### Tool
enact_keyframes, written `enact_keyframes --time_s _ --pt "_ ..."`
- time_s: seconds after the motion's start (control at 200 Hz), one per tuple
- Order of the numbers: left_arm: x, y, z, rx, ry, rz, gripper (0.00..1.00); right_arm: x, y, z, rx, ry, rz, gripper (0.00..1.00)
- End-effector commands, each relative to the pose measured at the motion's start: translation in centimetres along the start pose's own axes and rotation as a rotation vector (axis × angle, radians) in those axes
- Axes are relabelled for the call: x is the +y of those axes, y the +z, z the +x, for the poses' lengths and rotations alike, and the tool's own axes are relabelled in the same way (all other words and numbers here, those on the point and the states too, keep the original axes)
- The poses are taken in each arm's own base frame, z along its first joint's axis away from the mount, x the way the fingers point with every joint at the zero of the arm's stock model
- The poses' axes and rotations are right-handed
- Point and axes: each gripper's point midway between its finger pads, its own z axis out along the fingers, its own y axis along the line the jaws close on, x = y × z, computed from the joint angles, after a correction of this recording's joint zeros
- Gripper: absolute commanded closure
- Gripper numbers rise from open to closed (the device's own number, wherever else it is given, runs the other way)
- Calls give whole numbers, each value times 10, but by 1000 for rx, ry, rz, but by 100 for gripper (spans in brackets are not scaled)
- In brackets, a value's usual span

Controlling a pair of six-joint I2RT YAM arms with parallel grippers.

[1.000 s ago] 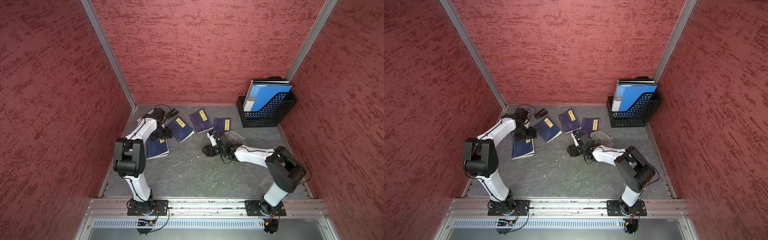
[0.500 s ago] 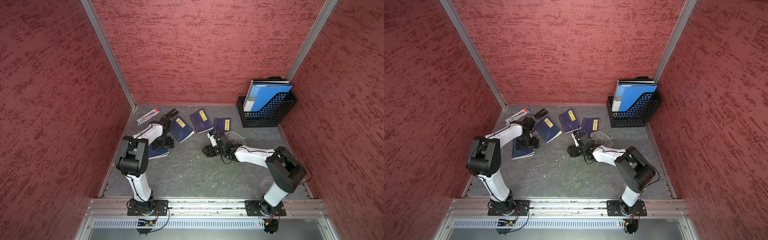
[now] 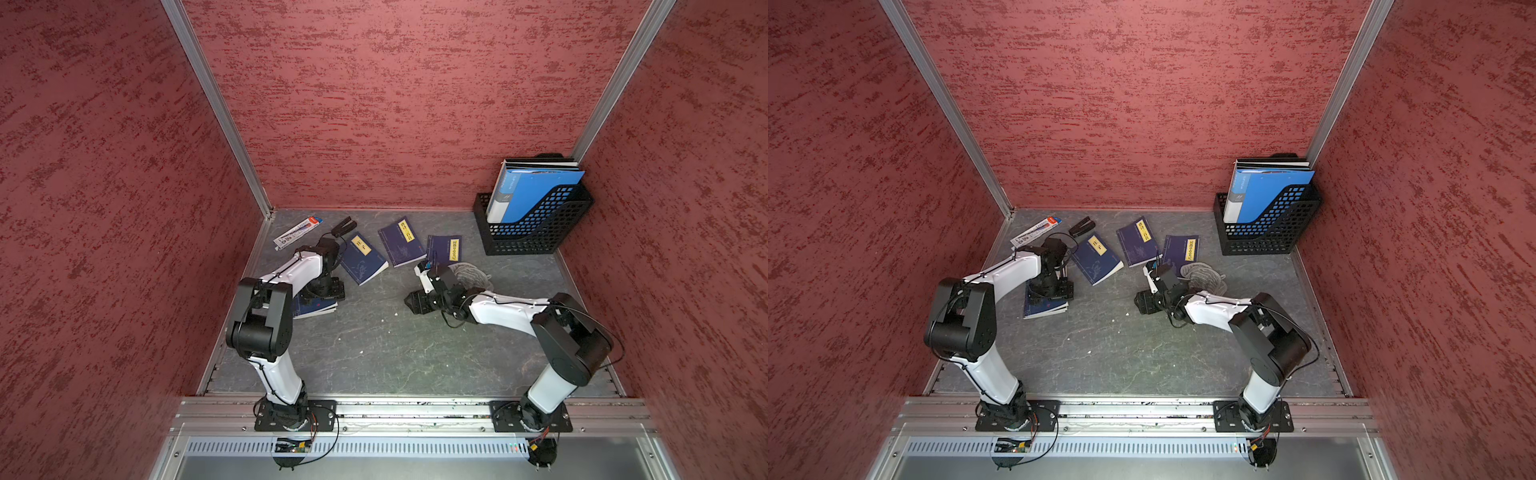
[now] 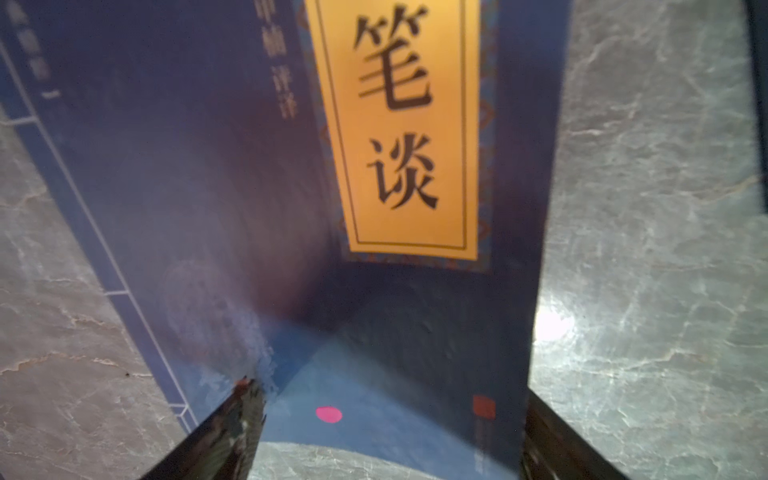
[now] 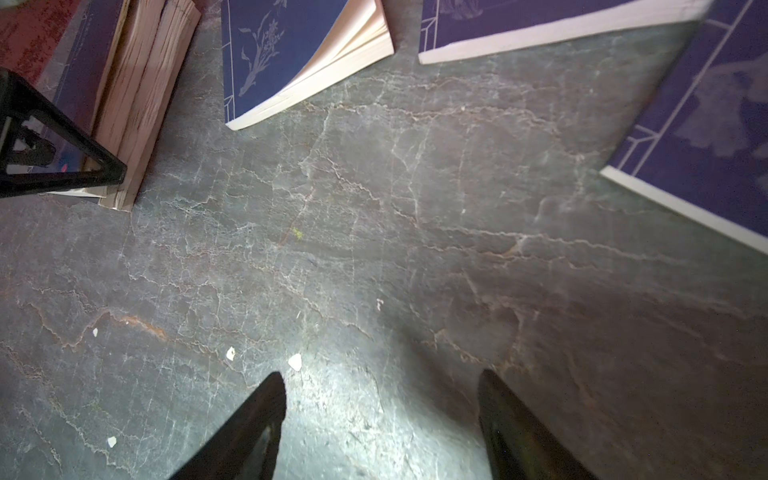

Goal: Wipe the cover of the book
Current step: Place the book on the book.

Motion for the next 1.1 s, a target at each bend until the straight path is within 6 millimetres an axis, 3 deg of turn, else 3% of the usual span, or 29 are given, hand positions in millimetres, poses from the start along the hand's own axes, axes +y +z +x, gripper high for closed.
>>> enact_keyframes --time_s 0.0,0.666,1.097 --pt "3 -7 2 -7 -11 8 10 5 -1 -3 -2 -4 -16 27" --pt "6 -4 13 13 -5 19 10 11 1 -6 -1 1 -46 27" --pt "19 -3 15 16 -27 -24 10 12 5 -5 9 0 -52 26"
